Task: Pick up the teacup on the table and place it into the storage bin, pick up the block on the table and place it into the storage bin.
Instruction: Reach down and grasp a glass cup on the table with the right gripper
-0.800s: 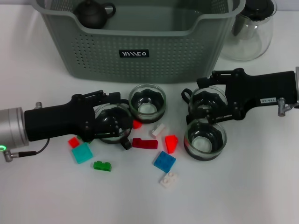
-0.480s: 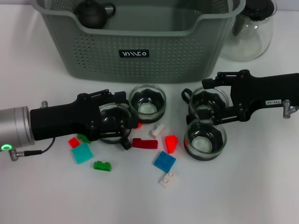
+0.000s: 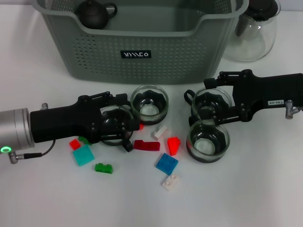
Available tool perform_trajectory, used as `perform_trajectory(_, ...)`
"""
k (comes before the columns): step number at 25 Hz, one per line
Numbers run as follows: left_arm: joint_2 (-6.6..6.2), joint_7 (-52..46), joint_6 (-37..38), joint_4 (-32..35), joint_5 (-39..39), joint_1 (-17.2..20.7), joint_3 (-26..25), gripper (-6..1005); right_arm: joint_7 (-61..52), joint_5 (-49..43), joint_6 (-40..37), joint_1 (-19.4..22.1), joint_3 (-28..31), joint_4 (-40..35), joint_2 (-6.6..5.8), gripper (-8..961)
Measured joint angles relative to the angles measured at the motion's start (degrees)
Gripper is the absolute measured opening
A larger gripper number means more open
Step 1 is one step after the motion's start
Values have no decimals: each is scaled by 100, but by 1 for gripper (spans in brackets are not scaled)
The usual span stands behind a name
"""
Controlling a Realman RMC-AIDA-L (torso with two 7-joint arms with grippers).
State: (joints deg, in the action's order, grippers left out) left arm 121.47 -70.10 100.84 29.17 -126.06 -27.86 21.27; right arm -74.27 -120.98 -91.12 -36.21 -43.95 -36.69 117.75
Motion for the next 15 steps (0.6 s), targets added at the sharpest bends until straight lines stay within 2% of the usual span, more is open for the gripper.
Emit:
perform_trajectory(4,-8,0,39,0,16,5,0,859,-5,-7,-73,-1,-10,-20,-6,887)
perform_trajectory(9,-51,-8,131,14,23,20,-3,859,-260,22,-594,-71,13,-133,-94,887)
perform_trajectory(12,-60,-9,190,37,26,35,-8,859,-808,9,-923,-86,-29,-542,-99,887)
perform_trajectory(15,-71,18,155,63,13,65,-29,859,-1347,-264,-1358,-84,-222,-1287,-34,886)
